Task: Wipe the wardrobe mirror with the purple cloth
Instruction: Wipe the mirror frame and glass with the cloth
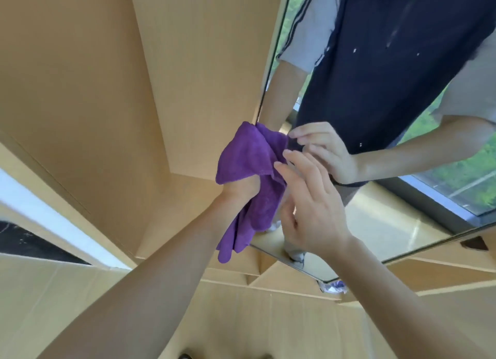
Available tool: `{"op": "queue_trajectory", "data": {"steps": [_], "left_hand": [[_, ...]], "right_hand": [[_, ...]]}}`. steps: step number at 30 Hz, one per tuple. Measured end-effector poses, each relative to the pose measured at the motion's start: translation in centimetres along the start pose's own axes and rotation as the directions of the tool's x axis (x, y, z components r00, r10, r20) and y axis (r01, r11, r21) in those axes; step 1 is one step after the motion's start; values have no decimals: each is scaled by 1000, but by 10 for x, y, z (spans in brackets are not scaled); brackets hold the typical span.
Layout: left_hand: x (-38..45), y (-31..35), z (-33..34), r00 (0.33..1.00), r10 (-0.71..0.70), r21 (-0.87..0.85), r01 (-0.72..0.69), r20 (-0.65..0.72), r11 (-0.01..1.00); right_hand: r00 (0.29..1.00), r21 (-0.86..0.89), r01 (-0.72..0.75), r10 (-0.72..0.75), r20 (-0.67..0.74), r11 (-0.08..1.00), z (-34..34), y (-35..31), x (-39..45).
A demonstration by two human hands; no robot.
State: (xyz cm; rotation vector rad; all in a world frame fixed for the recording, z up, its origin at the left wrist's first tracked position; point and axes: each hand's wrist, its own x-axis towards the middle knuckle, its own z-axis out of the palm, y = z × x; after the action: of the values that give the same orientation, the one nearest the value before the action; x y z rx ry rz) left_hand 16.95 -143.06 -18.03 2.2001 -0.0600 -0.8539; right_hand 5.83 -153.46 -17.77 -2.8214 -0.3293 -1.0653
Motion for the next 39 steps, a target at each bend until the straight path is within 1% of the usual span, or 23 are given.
{"op": "queue_trajectory", "data": {"steps": [2,3,5,7,8,9,10,11,12,13,15,17,19,21,22,23,25,27,30,32,34,38,39], "left_hand": [[20,-12,13,999,29,-141,-26,20,990],[24,-18,19,996,81,-255,-90,-48,963],[33,-34,30,985,83,-357,-133,-153,924],[41,-39,34,995,26,-350,-58,-95,935],[43,-39,35,998,-47,-344,29,-44,939],[45,-43,38,992,-120,-374,96,-42,922],[46,-50,40,988,-147,-381,117,-51,917],[48,-54,44,990,-138,-328,121,-28,937],[51,-60,50,995,-97,-300,96,11,949],[57,-67,55,999,-42,-286,39,-2,957],[62,-81,62,998,-47,-306,35,-34,951],[68,-90,70,997,-71,-309,72,15,948],[73,-97,78,995,-84,-331,96,48,939],[80,-105,89,999,-39,-339,46,27,940],[80,-110,92,1000,-24,-319,19,-13,948],[86,-117,97,998,-39,-330,21,-50,944],[100,-132,107,993,-82,-353,46,-89,935],[108,-146,119,990,-129,-348,99,-64,932],[117,-167,136,981,-174,-366,130,-90,922],[119,-179,147,975,-208,-414,158,-78,896],[124,-191,158,971,-239,-493,199,-20,847],[131,-209,184,946,-300,-611,167,-121,774],[133,-211,190,937,-323,-654,163,-131,738]], "right_hand": [[994,81,-110,108,29,991,12,-6,-23],[986,107,-162,156,60,981,17,-8,-32],[958,150,-267,246,144,952,26,-10,-44],[922,183,-361,320,219,915,35,-9,-53],[905,190,-393,342,252,900,40,-9,-57],[888,192,-420,357,290,887,45,-9,-62],[867,192,-449,373,331,873,49,-11,-67],[842,191,-482,392,370,855,54,-12,-71],[815,187,-516,411,408,836,58,-13,-76],[788,177,-544,427,444,820,62,-13,-80],[750,137,-564,435,498,815,72,-12,-88],[751,71,-518,413,515,853,81,-11,-94],[758,4,-437,367,540,899,90,-12,-99],[746,-48,-353,312,589,935,100,-12,-107],[736,-59,-317,285,615,946,104,-11,-112],[725,-60,-293,262,637,954,107,-10,-118],[693,-48,-273,232,682,961,111,-6,-131],[654,-47,-261,212,726,964,115,-3,-147],[623,-65,-192,173,763,979,123,2,-167],[606,-68,-130,133,785,989,131,3,-177],[582,-51,-89,93,808,995,138,4,-188],[547,-7,-89,55,835,996,147,6,-208],[541,8,-103,49,839,995,149,8,-212]]}}
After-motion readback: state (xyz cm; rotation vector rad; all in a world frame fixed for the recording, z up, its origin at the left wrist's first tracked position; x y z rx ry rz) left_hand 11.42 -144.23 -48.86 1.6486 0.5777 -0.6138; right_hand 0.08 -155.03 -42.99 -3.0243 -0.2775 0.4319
